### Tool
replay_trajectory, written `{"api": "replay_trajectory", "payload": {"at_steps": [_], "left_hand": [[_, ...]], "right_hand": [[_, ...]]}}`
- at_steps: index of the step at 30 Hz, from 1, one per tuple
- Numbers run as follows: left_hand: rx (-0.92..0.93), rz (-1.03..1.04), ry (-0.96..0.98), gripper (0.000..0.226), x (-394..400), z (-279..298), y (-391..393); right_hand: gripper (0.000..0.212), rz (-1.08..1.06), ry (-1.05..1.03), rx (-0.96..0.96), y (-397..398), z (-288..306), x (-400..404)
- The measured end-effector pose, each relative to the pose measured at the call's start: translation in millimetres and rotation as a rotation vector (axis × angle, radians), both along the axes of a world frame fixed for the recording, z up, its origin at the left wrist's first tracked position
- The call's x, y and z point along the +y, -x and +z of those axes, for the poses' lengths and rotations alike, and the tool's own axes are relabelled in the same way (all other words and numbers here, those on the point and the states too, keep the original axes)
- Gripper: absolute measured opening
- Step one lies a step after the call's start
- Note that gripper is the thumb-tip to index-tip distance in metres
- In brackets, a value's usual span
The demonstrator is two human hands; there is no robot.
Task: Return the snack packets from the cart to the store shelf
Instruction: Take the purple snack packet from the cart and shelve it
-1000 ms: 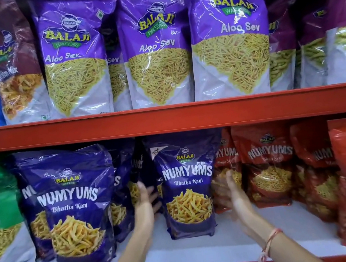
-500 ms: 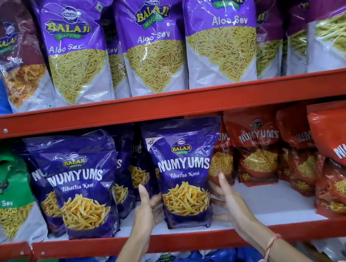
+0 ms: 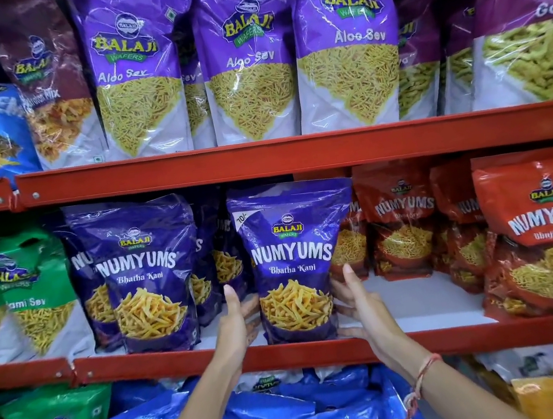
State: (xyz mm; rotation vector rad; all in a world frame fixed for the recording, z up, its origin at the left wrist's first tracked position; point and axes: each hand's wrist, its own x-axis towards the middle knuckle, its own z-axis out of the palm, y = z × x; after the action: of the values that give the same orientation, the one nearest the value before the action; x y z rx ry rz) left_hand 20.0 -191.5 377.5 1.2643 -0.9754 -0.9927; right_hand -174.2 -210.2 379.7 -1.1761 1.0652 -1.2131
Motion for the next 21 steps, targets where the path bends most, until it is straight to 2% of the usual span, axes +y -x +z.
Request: {"api": "replay_trajectory", "payload": {"at_steps": [13,17,21], "left_hand": [[0.037,-0.044,0.037,0.073,0.6,-4.4,-2.7],[-0.015,0.031,0.111,0.067,10.3,-13.2,-1.1],[-0.028,0.073,0.196,0.044,35.3,-28.5,6.1]], "right_hand": [[0.057,0.027,-0.01,-0.031,-2.9,-6.0,-2.6],[0.04,-0.033,0.063,-0.034,-3.9,-12.6,9.3],[0.026,-0.139,0.202,-0.067,2.8,-26.2,39.0]]}}
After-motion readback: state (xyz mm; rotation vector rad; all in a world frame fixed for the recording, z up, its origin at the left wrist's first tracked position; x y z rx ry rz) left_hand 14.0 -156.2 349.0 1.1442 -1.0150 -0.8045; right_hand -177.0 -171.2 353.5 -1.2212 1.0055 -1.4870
